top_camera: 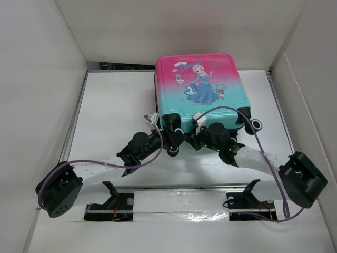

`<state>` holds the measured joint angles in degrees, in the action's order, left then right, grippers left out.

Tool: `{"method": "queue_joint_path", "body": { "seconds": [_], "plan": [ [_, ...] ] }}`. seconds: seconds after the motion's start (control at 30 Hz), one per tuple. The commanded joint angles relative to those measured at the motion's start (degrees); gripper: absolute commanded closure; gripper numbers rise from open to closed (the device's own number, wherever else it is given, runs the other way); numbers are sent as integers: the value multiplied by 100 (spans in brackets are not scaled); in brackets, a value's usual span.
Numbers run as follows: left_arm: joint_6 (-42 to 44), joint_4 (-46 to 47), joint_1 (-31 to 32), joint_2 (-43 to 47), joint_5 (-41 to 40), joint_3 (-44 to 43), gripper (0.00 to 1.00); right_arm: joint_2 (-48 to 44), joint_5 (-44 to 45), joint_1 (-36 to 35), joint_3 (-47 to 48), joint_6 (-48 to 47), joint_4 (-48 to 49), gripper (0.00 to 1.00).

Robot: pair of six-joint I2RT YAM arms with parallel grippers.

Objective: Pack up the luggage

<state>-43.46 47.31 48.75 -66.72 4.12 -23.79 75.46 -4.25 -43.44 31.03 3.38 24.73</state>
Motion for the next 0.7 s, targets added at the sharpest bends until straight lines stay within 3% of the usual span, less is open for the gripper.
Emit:
{"method": "queue_joint_path", "body": {
  "seconds": [0.0,0.07,0.23,0.37,0.43,0.5,0.67],
  "plan": [
    [286,1516,731,502,1997,-47,100,-610,-856,975,132,-267,544,100],
    [146,1763,977,380,1795,15,100,-717,-1471,1679,385,-547,384,100],
    [-188,2685,1233,-779,1951,-852,100,-638,-2088,2068,1089,-988,-302,100],
    [-540,3205,1120,-1264,2277,-1470,100,-936,-1775,1227,417,-585,100,100],
    [-541,3337,1067,-1090,2234,-1410,100,-1077,-1571,444,124,-85,724,100],
    [-436,3102,1066,-609,2128,-1287,100,-1121,-1202,-231,35,127,910,100],
    [-31,2407,882,544,1804,-873,100,-1428,-62,-1122,351,40,490,100]
  ]
}}
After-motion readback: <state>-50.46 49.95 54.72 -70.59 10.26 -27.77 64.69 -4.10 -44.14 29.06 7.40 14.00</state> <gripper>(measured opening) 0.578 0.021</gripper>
